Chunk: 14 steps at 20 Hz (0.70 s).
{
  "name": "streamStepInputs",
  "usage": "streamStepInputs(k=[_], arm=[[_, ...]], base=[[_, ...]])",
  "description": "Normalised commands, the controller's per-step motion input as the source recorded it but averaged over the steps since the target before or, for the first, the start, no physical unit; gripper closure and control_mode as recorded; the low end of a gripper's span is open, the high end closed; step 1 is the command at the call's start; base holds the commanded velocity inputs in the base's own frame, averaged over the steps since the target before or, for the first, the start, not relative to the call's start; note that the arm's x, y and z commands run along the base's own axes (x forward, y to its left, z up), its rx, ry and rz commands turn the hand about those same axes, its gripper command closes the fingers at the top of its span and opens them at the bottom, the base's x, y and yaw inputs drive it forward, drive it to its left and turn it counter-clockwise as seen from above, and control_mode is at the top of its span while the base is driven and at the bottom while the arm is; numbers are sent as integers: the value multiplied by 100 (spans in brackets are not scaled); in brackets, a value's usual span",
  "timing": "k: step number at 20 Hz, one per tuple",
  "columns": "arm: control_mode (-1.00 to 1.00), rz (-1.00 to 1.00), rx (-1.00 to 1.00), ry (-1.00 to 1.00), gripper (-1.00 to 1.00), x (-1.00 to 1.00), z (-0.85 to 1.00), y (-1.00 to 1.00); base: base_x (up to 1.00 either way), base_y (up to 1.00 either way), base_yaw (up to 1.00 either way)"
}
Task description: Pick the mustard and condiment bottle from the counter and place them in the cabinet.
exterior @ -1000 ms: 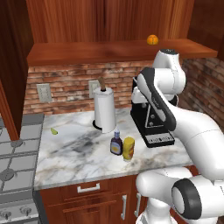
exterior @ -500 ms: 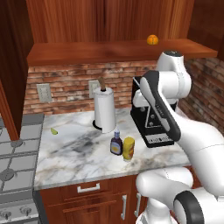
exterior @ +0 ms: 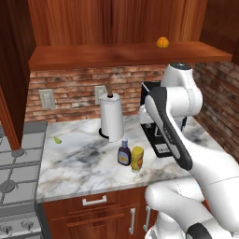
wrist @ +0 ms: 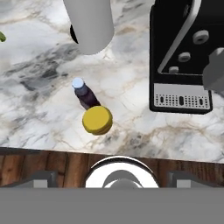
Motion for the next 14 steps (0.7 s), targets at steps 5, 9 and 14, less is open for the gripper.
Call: streamStepInputs(k=[5,9,14], arm=[[-100,-4,-1,0,-100,-24,-15,34],[-100,-6,-1,0,-100,-19,-16,30],[-100,-10,-1,0,-100,-10,-19,23]], base=[[0,0,0],[0,0,0],[0,0,0]])
